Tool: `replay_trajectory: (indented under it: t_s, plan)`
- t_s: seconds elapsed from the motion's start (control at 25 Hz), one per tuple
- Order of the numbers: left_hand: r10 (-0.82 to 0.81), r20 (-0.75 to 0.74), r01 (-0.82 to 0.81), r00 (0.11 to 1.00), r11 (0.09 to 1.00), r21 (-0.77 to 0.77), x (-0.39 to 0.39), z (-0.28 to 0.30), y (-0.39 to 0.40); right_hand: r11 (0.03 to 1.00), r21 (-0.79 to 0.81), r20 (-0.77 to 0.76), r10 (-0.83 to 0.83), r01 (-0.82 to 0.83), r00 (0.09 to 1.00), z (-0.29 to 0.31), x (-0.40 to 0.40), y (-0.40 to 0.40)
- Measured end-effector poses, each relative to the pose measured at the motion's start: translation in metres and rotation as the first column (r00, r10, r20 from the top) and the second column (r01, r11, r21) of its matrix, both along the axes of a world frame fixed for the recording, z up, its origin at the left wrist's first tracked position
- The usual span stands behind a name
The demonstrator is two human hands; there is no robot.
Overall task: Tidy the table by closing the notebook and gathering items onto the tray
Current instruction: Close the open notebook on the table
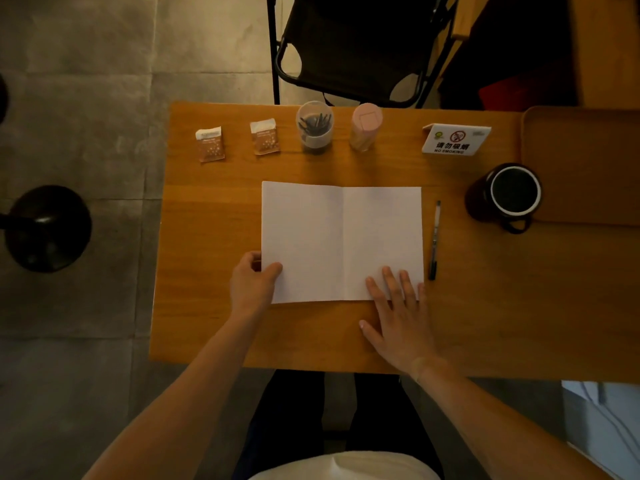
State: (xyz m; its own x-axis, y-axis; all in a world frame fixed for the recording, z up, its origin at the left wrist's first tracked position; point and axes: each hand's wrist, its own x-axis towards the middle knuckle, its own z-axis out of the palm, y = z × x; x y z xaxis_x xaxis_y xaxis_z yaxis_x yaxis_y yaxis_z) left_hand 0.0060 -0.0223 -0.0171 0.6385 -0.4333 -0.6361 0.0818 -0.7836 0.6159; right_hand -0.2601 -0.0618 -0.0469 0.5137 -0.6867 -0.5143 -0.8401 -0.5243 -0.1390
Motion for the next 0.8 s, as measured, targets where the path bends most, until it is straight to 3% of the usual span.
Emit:
replay_trajectory:
  t_s: [0.32,0.4,0.56,0.8]
  plan:
    - [-0.317,0.046,0.318,0.947,0.916,-0.243,-0.020,0.070,0.013,0.991,0.055,0.083,0.114,-0.119,0.990,0.010,0.015,0.017]
    - [-0.461,0.044,0.456,0.886,0.851,-0.260,-0.034,0.078,0.004,0.985,0.062,0.088,0.153,-0.159,0.984,0.011,0.015,0.018]
    - [-0.636,0.086,0.641,0.767,0.753,-0.148,-0.069,0.066,-0.027,0.985,0.093,0.115,0.134,-0.145,0.984,0.012,-0.003,0.016]
    - [-0.857,0.241,0.880,0.455,0.474,0.026,-0.120,0.032,-0.073,0.995,-0.015,0.141,0.100,-0.099,0.985,0.018,-0.030,0.020]
